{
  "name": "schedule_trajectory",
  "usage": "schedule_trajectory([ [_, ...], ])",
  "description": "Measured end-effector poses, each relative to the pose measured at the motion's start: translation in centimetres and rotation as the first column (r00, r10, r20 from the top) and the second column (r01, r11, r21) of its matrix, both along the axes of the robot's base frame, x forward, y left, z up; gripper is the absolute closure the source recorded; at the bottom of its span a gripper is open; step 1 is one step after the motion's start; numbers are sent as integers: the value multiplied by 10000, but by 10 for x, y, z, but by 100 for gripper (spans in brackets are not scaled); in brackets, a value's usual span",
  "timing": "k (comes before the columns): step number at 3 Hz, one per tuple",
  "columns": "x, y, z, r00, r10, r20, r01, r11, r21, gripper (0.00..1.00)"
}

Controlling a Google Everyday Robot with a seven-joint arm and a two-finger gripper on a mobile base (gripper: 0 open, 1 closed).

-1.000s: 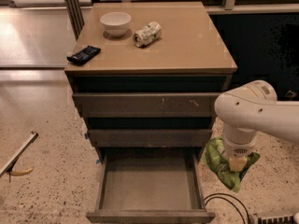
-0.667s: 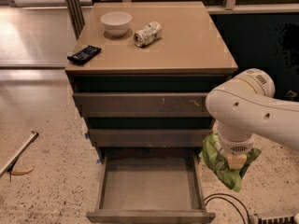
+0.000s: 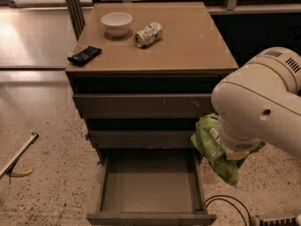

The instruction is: Pick green rice chip bag from bottom drawer and place on counter

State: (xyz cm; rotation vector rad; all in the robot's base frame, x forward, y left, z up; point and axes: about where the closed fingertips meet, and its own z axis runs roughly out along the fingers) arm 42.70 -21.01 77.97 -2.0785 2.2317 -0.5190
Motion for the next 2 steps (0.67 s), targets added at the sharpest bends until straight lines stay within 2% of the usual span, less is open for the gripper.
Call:
schedule_trajectory([
  [1, 0, 0, 0, 10000, -10, -5, 10, 10000, 1, 100],
  [2, 14, -2, 2, 9998, 18, 175, -20, 9999, 162, 100],
])
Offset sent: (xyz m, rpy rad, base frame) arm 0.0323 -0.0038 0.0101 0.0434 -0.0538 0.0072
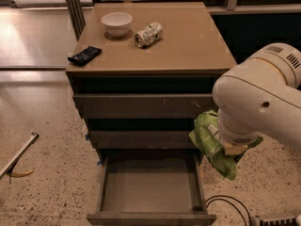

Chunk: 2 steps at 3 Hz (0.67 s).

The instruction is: Pick green rice chip bag from bottom drawer and place on counter

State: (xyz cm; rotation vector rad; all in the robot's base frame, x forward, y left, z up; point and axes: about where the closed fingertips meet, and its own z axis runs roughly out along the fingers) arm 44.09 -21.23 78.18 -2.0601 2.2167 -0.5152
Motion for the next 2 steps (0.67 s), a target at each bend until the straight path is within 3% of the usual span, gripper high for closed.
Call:
schedule_trajectory([
  [1, 39, -1, 17, 9973, 90, 733, -115, 9993, 343, 100],
  [2, 81, -3, 47, 9860, -31, 1664, -97, 9971, 761, 100],
])
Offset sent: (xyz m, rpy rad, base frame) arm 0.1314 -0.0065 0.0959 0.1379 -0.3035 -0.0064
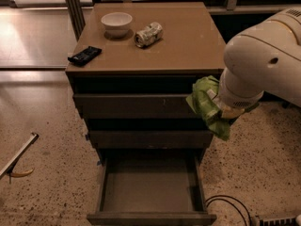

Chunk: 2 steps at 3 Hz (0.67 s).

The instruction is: Pick green rice chip bag from bottom drawer and place on counter

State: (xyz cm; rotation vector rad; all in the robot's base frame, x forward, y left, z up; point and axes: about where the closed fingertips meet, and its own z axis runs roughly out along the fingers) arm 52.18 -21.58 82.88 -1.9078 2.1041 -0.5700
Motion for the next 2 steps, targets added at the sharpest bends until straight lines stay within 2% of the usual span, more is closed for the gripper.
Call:
schedule_trajectory([
  [1, 31, -7, 25, 9967, -267, 766, 228, 9984, 514, 100],
  [2, 54, -17, 40, 9894, -562, 1341, 400, 9919, 1208, 100],
])
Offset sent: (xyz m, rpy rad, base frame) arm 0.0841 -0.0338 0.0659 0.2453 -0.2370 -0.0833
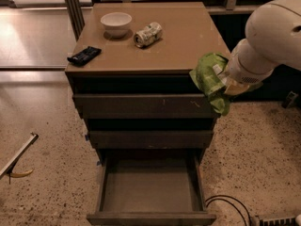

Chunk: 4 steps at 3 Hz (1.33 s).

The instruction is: Pick green rice chip bag from bottom drawer and place on counter

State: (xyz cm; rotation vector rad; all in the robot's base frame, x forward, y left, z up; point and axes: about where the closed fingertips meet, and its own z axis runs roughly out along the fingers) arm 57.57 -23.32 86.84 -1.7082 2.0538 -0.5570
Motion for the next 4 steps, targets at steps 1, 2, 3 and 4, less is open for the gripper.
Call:
schedule_trajectory([
  [1, 32, -6, 11, 9977, -6, 682, -61, 9952, 980, 100],
  [2, 63, -13, 26, 9874, 93, 1578, -360, 9853, 1672, 100],
  [3, 92, -2, 37, 9770, 374, 2098, -850, 9712, 2226, 100],
  [4, 123, 16, 34, 9774, 671, 2006, -1251, 9482, 2921, 100],
])
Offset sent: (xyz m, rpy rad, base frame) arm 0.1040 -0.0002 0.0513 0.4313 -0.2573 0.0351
